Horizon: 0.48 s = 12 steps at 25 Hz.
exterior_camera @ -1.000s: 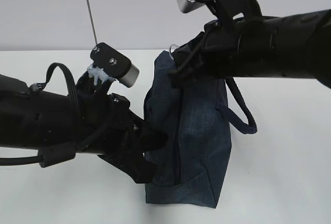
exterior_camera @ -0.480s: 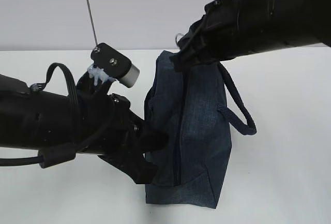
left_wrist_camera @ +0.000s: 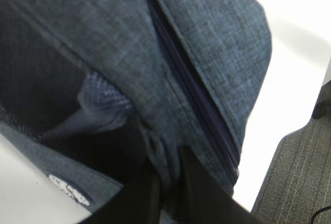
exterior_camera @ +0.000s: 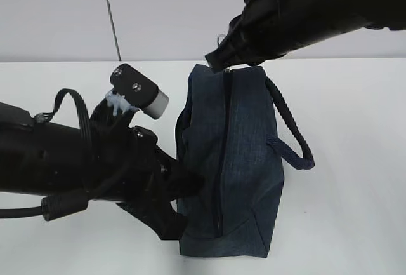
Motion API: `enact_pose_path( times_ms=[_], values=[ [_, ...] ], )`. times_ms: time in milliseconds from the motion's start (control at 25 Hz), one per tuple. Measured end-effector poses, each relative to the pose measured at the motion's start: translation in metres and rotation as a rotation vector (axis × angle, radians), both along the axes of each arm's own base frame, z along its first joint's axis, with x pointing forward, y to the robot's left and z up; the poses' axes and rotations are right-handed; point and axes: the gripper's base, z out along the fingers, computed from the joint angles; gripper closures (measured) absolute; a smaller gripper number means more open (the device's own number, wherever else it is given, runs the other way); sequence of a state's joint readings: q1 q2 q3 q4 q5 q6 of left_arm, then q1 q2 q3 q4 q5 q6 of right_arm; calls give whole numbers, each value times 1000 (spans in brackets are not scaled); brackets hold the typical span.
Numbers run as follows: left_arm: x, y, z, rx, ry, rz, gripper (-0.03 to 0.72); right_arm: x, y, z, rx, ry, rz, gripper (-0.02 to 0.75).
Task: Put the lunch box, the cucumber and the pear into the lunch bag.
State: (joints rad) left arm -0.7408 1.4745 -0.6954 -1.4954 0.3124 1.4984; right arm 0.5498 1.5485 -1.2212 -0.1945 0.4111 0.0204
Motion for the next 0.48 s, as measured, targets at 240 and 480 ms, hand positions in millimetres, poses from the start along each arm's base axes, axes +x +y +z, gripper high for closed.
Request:
enact_pose_path(
  times_ms=[240, 480],
  values=[
    [-2, 1, -2, 5, 8, -9, 685, 10, -4, -3, 11, 29, 19, 738],
    [-7, 6, -3, 4, 15, -5, 685, 25, -17, -14, 26, 68, 13, 738]
  ],
)
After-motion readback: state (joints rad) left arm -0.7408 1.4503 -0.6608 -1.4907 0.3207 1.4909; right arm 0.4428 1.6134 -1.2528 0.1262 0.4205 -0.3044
